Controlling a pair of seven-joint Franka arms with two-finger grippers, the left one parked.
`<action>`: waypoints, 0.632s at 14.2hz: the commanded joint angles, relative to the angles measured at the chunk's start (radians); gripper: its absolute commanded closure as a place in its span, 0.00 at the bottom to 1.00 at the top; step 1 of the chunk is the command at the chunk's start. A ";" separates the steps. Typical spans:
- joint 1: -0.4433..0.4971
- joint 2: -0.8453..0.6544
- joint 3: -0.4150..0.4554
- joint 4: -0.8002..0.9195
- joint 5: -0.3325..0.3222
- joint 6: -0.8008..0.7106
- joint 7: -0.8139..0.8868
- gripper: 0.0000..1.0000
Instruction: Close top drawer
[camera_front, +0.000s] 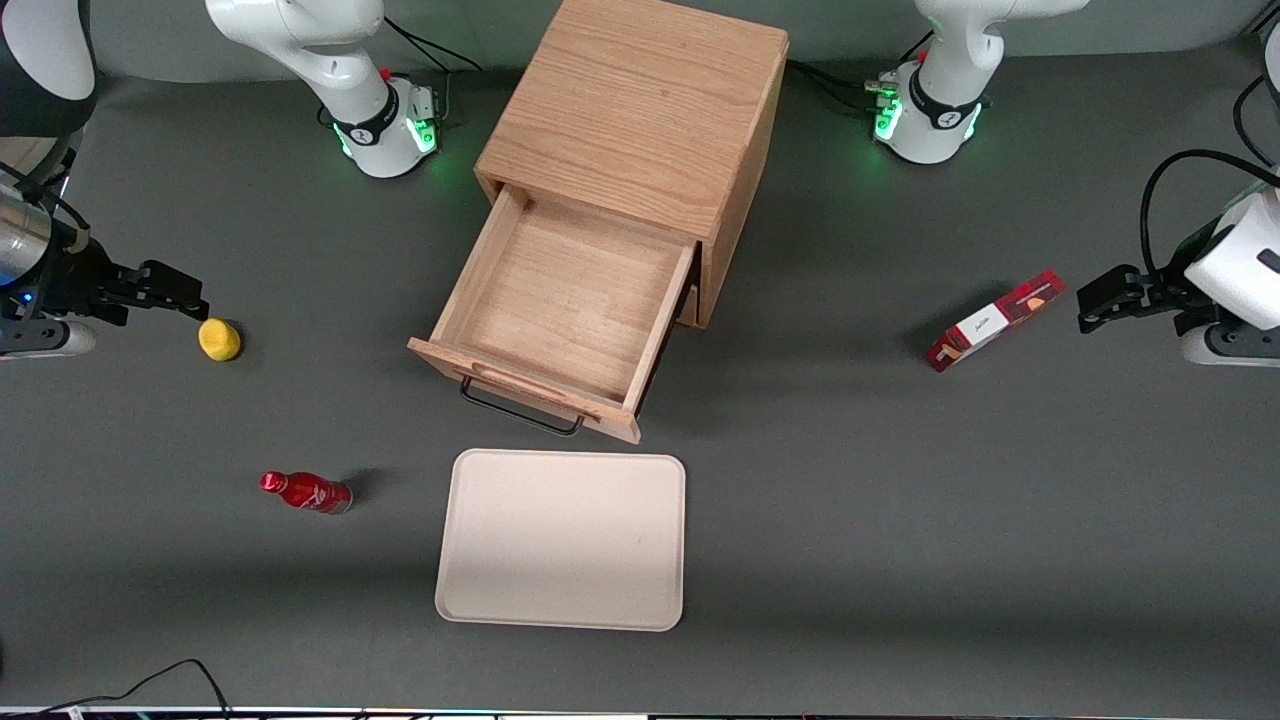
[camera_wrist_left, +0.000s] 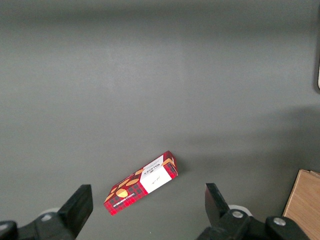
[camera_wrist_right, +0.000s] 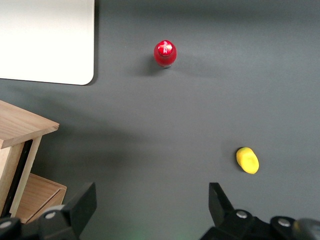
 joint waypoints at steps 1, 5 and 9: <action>0.008 0.017 0.000 0.030 0.003 0.000 0.007 0.00; 0.014 0.069 0.002 0.112 0.004 -0.006 0.008 0.00; 0.057 0.121 0.049 0.227 0.027 -0.020 -0.130 0.00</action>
